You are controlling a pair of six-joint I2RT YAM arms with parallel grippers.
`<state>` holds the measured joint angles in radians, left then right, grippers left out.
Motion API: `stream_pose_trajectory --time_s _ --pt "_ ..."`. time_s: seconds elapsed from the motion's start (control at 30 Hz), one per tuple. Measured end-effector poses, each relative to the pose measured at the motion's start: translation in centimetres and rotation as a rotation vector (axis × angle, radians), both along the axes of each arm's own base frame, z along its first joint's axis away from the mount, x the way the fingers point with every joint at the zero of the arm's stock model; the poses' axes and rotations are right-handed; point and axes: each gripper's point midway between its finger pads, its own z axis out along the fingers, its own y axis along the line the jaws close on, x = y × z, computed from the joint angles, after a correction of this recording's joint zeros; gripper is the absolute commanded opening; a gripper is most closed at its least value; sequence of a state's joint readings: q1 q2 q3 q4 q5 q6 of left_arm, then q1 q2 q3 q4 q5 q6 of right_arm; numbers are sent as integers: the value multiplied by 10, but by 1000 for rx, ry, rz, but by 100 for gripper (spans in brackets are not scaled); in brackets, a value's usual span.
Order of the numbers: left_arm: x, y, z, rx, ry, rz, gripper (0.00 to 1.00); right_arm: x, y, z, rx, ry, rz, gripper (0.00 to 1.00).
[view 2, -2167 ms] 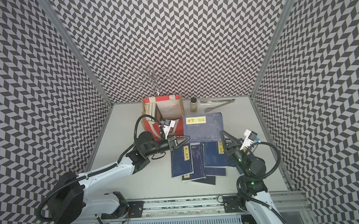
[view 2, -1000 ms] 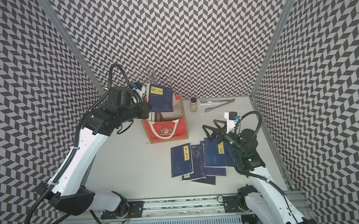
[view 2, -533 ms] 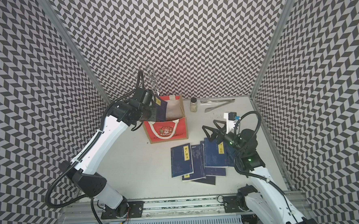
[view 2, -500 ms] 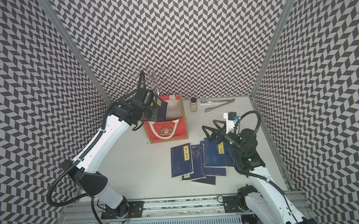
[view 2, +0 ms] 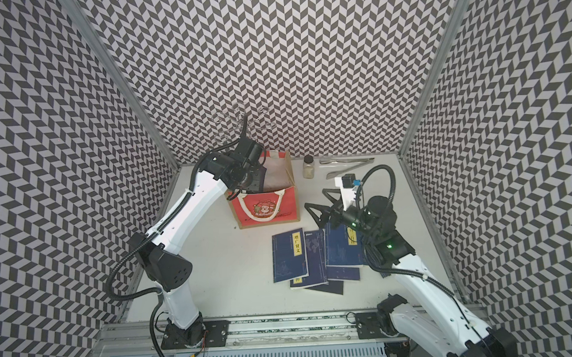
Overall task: Put the books into the canvas bag
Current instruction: Place the book in the canvas bag.
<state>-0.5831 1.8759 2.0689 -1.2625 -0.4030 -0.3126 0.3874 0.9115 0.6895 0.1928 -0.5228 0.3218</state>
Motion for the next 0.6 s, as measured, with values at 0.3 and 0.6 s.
stream_pose_trajectory --time_s 0.3,0.6 --pt "7 -1 -32 56 64 21 0 1 2 -4 -12 6 -7 99" --pt "12 -4 -51 70 106 21 4 1 3 -4 -13 4 -5 100"
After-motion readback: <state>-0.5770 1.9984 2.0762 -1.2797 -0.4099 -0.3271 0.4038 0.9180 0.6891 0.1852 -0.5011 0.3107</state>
